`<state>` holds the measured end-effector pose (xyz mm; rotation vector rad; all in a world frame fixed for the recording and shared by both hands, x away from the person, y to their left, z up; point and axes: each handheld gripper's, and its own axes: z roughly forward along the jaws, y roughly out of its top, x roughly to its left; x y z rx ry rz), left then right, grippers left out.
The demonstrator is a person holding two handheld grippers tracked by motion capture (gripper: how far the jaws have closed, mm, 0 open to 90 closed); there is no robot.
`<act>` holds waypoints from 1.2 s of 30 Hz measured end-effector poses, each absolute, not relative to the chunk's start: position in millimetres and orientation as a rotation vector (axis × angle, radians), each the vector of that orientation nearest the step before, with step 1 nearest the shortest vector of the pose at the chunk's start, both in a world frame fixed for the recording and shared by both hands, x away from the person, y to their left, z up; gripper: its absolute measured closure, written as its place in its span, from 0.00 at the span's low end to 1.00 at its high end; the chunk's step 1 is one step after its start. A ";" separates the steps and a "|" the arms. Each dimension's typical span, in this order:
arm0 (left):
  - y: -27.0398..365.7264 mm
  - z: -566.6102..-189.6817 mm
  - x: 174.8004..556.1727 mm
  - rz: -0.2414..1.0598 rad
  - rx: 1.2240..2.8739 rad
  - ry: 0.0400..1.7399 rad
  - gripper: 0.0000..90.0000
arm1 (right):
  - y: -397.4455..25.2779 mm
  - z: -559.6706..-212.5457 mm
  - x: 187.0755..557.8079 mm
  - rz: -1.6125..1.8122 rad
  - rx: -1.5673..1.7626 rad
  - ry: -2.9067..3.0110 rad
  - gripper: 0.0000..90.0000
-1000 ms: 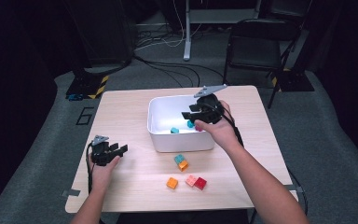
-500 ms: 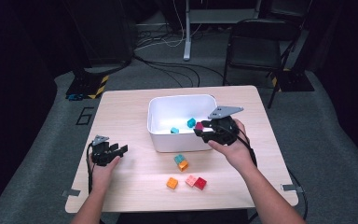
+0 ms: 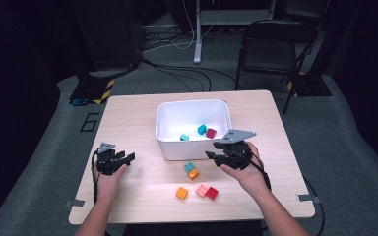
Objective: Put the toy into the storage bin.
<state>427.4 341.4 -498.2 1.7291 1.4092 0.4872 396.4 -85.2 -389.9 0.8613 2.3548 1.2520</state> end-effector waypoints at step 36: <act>327.9 -496.8 433.9 0.479 1.762 1.361 0.54 | -91.5 -477.3 371.0 1.150 0.872 2.506 0.61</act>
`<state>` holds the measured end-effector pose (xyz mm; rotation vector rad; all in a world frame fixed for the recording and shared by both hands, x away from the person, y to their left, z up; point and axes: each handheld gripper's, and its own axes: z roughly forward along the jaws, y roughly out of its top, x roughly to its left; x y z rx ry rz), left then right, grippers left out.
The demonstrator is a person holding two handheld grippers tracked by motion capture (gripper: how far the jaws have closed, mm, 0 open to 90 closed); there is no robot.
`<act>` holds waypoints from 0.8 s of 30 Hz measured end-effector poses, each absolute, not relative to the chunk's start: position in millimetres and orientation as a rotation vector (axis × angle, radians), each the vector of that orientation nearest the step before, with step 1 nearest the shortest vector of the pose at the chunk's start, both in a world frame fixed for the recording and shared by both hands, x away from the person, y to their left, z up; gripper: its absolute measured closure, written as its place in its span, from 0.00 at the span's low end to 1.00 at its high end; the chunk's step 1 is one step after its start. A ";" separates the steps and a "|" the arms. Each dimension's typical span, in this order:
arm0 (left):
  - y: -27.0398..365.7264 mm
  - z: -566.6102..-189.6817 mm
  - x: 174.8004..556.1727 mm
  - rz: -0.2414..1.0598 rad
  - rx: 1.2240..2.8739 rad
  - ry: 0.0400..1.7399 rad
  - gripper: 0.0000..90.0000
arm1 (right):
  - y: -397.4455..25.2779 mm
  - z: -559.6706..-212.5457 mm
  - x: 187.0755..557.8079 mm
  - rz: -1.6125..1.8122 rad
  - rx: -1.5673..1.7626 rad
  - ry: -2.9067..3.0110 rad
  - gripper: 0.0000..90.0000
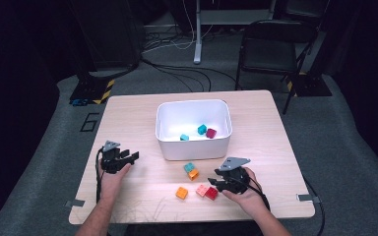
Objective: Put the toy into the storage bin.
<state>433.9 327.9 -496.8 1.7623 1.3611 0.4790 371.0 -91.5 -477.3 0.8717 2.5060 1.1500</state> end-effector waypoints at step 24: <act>325.7 -497.2 444.0 0.454 1.747 1.388 0.47 | -78.7 -497.9 358.7 1.096 0.818 2.638 0.59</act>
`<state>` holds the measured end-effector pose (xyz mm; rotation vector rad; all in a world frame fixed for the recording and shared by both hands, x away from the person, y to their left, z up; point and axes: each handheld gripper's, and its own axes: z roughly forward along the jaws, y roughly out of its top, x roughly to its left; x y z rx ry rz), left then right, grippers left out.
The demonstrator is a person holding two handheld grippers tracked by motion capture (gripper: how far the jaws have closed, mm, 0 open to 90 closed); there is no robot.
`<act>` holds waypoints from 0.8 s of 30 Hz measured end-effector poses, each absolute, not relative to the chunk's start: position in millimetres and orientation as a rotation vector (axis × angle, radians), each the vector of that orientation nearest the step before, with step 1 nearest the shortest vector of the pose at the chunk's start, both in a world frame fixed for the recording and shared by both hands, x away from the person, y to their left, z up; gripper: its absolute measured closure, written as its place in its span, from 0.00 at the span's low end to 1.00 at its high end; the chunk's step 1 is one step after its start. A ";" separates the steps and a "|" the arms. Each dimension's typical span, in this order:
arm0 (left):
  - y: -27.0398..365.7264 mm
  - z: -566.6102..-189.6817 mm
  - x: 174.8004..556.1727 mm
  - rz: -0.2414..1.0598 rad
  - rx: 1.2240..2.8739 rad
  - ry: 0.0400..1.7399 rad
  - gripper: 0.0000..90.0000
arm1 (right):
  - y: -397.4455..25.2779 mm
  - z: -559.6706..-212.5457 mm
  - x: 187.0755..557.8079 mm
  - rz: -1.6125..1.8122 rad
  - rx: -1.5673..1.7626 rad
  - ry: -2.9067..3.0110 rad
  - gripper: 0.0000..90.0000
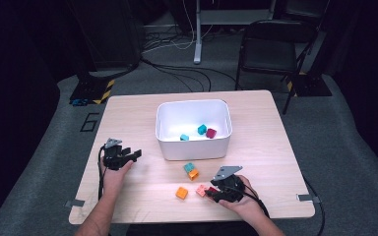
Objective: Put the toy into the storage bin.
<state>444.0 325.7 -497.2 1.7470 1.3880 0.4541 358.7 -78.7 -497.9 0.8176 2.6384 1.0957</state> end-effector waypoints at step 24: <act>330.7 -495.0 437.2 0.478 1.742 1.400 0.48 | -88.6 -497.6 374.0 1.045 0.904 2.623 0.65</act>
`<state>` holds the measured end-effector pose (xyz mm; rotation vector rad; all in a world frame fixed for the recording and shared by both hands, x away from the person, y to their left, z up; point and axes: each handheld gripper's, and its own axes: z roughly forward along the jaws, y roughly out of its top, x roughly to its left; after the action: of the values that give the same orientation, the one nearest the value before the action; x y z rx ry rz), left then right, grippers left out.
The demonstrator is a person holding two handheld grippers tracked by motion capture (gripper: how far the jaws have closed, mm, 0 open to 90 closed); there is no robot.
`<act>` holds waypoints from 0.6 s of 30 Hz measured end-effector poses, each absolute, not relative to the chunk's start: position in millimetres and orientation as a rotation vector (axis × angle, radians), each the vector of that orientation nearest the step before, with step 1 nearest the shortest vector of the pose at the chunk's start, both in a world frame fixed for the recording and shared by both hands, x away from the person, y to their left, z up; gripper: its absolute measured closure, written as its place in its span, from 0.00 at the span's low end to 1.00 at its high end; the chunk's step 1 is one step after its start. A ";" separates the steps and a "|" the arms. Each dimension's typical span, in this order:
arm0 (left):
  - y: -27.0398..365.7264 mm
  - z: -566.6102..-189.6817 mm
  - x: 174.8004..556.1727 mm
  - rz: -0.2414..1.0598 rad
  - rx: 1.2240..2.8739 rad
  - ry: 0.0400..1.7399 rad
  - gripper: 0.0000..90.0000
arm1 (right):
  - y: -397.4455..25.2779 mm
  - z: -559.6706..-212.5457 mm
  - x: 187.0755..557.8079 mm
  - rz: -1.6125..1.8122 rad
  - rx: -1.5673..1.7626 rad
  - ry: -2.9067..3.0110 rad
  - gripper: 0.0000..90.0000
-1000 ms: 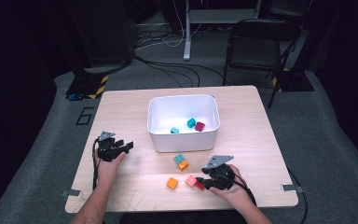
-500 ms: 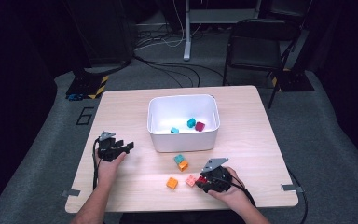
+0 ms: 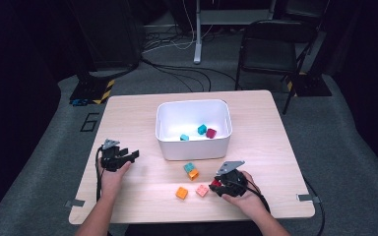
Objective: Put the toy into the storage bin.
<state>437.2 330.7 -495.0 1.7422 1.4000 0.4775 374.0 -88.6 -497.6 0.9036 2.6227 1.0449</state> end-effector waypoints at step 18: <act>333.0 -494.5 427.9 0.489 1.748 1.405 0.49 | -91.1 -452.8 382.3 1.139 0.891 2.549 0.65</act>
<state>427.9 333.0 -494.5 1.7476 1.4051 0.4894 382.3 -91.1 -452.8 0.8905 2.5493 1.1388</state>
